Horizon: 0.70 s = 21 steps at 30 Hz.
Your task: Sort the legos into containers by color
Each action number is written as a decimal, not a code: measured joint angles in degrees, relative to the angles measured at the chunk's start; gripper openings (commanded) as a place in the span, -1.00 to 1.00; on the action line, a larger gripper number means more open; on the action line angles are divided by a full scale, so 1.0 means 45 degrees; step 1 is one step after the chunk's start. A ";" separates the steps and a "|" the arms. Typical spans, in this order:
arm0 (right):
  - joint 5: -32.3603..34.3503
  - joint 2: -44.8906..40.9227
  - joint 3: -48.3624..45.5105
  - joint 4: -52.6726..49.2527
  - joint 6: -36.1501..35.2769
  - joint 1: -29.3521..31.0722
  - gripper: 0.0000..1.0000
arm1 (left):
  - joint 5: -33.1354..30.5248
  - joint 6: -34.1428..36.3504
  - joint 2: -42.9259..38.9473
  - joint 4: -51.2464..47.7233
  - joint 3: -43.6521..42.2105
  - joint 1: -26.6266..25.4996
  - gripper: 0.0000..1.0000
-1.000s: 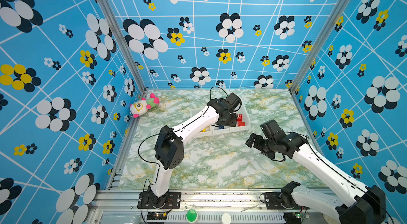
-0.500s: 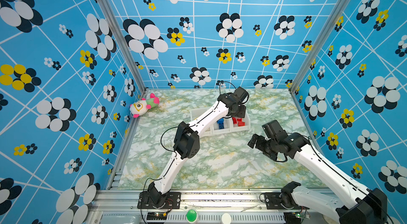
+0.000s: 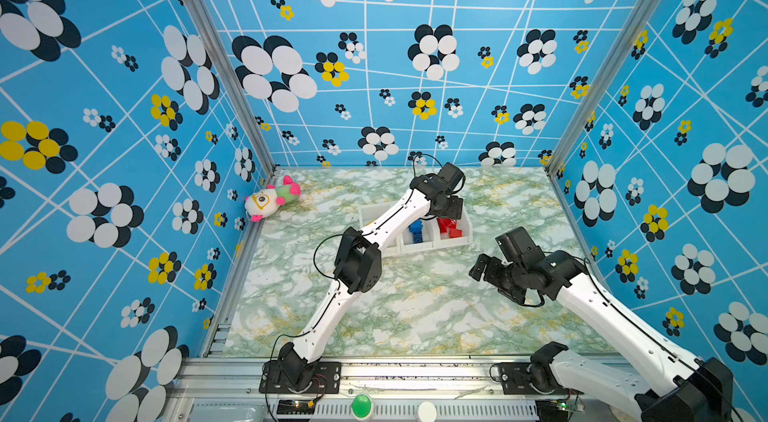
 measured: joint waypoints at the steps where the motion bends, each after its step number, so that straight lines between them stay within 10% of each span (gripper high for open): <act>1: 0.0005 0.0000 0.0000 -0.0010 0.0000 -0.0010 0.99 | 0.0005 0.0000 0.0000 0.0010 0.0024 0.0000 0.73; 21: 0.0219 0.0107 0.0005 -0.0005 -0.0053 -0.0010 0.98 | 0.0029 0.0393 -0.0884 0.0665 -0.0670 -0.0087 0.86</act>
